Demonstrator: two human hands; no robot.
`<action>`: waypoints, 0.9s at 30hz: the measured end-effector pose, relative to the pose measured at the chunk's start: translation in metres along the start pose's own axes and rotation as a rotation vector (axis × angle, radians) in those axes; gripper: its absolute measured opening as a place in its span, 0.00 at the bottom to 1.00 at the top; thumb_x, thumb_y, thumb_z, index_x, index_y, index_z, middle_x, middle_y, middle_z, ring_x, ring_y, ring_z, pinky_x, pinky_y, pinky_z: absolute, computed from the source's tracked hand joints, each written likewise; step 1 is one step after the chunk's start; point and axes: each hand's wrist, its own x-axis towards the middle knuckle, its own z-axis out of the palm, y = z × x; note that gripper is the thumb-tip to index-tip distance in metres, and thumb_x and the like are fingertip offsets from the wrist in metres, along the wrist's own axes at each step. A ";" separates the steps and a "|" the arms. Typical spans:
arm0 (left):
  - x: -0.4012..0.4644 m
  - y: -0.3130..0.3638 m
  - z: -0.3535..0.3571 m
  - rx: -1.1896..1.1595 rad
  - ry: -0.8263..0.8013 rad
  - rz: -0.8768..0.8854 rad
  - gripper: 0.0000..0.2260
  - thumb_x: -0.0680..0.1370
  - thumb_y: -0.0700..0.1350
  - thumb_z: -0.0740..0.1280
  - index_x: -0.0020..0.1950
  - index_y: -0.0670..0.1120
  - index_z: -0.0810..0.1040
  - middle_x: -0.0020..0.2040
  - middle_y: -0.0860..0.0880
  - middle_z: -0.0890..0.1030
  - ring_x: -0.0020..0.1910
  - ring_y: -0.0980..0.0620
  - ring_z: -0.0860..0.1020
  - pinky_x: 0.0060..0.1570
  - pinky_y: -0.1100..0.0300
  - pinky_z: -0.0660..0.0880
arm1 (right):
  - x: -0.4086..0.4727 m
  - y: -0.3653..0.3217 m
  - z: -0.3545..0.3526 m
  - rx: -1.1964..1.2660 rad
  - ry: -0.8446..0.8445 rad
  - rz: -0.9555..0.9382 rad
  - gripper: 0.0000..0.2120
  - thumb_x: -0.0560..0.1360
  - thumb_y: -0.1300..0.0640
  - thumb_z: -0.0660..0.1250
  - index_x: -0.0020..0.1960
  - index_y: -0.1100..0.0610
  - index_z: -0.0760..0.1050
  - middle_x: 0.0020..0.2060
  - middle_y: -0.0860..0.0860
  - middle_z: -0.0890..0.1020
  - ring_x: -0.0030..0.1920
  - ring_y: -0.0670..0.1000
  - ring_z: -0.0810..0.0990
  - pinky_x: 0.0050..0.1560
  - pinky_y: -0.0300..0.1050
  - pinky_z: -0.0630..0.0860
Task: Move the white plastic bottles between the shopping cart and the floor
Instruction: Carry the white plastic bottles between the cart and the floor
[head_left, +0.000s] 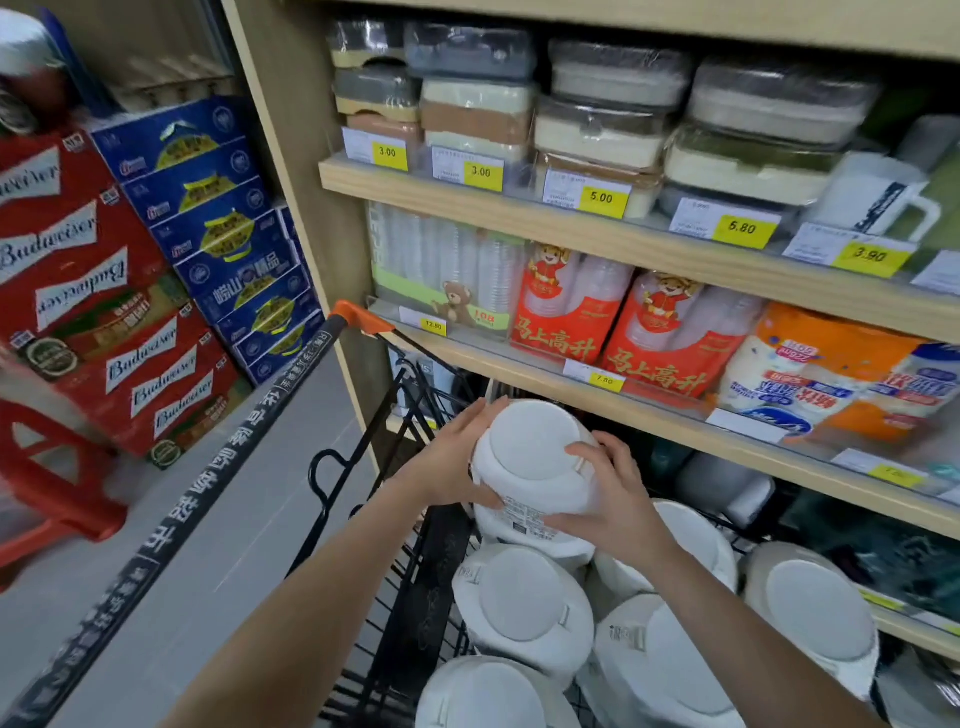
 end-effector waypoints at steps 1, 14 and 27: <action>-0.003 0.001 -0.004 -0.002 -0.010 -0.012 0.54 0.62 0.59 0.78 0.75 0.63 0.42 0.77 0.59 0.47 0.76 0.58 0.40 0.74 0.50 0.49 | -0.001 -0.003 -0.006 -0.008 -0.054 0.019 0.37 0.60 0.41 0.77 0.63 0.38 0.64 0.66 0.44 0.57 0.69 0.52 0.59 0.69 0.46 0.61; -0.034 0.136 0.013 0.144 0.043 0.327 0.17 0.74 0.54 0.67 0.59 0.49 0.72 0.51 0.53 0.76 0.49 0.55 0.74 0.52 0.54 0.74 | -0.123 -0.028 -0.115 -0.052 -0.268 0.471 0.22 0.75 0.49 0.68 0.67 0.47 0.67 0.53 0.45 0.72 0.54 0.46 0.74 0.53 0.36 0.69; -0.035 0.347 0.223 0.134 -0.334 0.639 0.12 0.76 0.51 0.67 0.59 0.53 0.75 0.50 0.55 0.78 0.48 0.57 0.76 0.51 0.57 0.75 | -0.416 0.057 -0.209 0.046 0.161 0.802 0.08 0.76 0.58 0.66 0.54 0.49 0.75 0.44 0.46 0.78 0.45 0.47 0.78 0.49 0.38 0.74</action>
